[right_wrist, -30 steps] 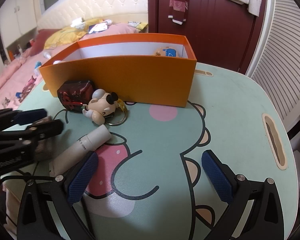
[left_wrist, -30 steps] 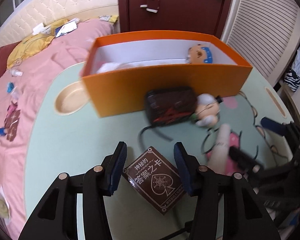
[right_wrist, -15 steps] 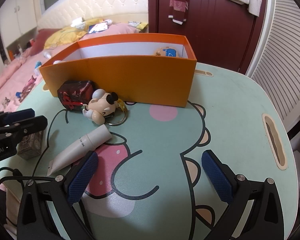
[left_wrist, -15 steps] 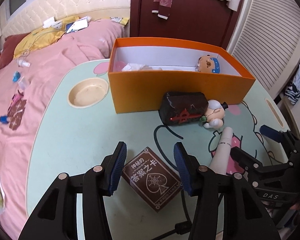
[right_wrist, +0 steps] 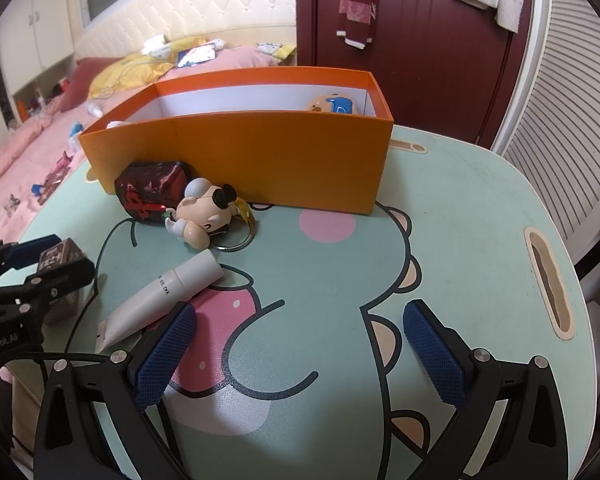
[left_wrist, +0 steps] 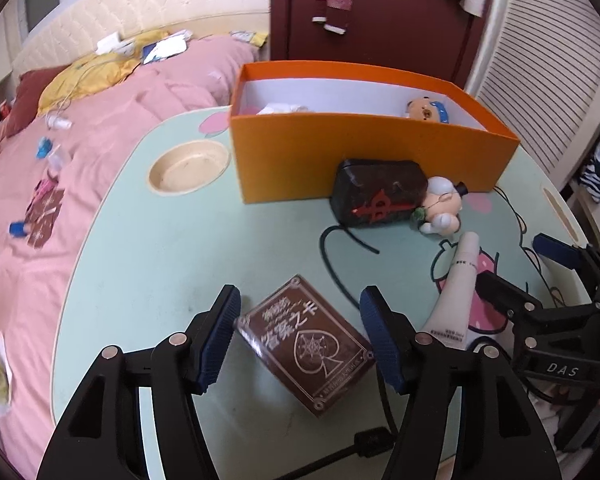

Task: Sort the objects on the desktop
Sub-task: 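Grasp the brown card box on the table with the left gripper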

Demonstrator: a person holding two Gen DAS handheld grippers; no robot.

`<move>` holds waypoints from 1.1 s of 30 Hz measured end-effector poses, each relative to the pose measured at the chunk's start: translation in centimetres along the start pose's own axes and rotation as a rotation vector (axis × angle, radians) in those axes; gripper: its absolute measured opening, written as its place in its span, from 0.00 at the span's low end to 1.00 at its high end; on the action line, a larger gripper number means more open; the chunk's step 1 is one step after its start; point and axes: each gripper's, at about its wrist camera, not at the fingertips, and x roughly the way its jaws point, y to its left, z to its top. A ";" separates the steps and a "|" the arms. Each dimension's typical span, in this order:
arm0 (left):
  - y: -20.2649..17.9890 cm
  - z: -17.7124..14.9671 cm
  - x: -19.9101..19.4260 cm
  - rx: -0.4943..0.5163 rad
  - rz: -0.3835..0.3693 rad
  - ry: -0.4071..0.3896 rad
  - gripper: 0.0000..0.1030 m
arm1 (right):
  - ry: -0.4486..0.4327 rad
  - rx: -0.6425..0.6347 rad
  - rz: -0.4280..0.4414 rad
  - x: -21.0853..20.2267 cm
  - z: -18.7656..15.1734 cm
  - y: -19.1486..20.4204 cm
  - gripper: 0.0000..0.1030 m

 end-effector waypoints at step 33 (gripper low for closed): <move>3.6 0.0 0.0 -0.025 0.004 -0.064 0.41 | 0.033 -0.138 -0.047 -0.9 2.9 6.4 0.94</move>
